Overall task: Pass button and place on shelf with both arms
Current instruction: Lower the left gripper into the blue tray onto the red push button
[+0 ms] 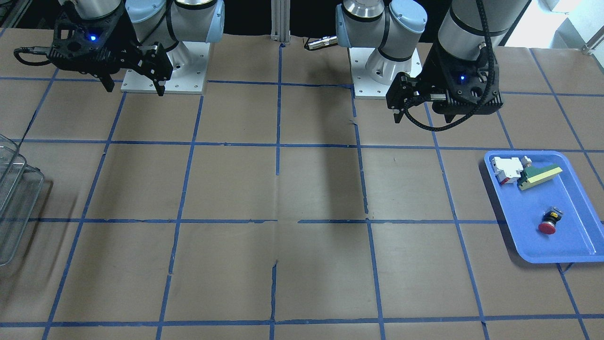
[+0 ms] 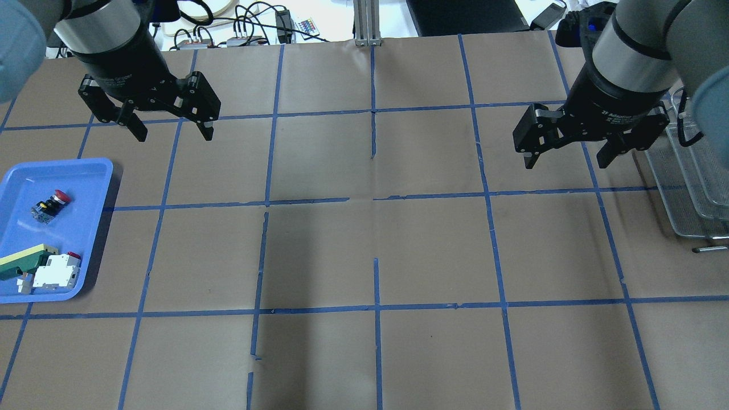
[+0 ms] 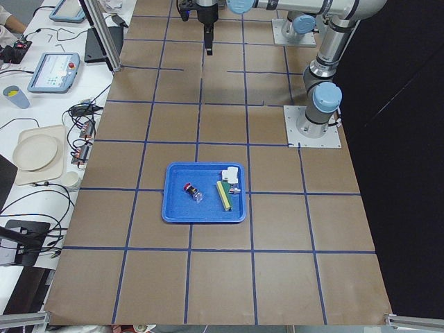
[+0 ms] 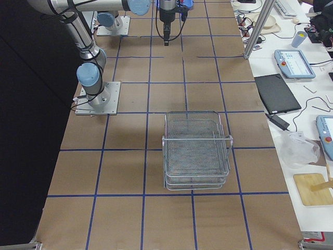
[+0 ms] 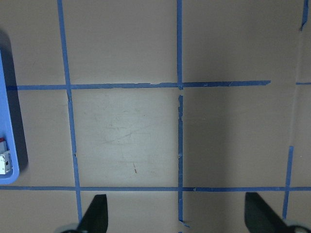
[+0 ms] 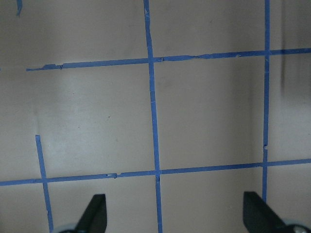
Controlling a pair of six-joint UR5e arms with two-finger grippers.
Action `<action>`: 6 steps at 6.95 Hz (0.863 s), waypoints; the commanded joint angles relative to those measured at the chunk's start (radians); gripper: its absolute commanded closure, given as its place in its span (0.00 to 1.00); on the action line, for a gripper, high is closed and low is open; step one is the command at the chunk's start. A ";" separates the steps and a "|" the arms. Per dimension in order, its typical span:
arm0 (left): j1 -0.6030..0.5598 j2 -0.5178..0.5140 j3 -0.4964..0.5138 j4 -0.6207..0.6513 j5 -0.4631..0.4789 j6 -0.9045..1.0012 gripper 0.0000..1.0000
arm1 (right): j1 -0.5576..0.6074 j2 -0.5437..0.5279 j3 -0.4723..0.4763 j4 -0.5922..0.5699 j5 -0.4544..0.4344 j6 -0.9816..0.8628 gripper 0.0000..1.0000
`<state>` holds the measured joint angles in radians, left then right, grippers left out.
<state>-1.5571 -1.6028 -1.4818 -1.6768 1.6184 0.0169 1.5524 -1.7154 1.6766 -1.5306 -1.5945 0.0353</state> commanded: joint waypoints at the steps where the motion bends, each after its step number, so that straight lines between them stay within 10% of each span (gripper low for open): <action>1: 0.000 -0.002 -0.006 0.000 0.000 0.000 0.00 | 0.000 0.000 0.000 0.001 -0.001 0.000 0.00; 3: 0.026 0.000 -0.029 -0.006 0.009 0.068 0.00 | -0.002 0.000 0.000 -0.002 -0.001 0.000 0.00; 6: 0.393 -0.017 -0.196 0.159 0.018 0.373 0.00 | -0.002 0.000 0.000 0.001 -0.001 0.000 0.00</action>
<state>-1.3088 -1.6085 -1.6151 -1.6112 1.6368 0.2497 1.5508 -1.7149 1.6766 -1.5305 -1.5953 0.0352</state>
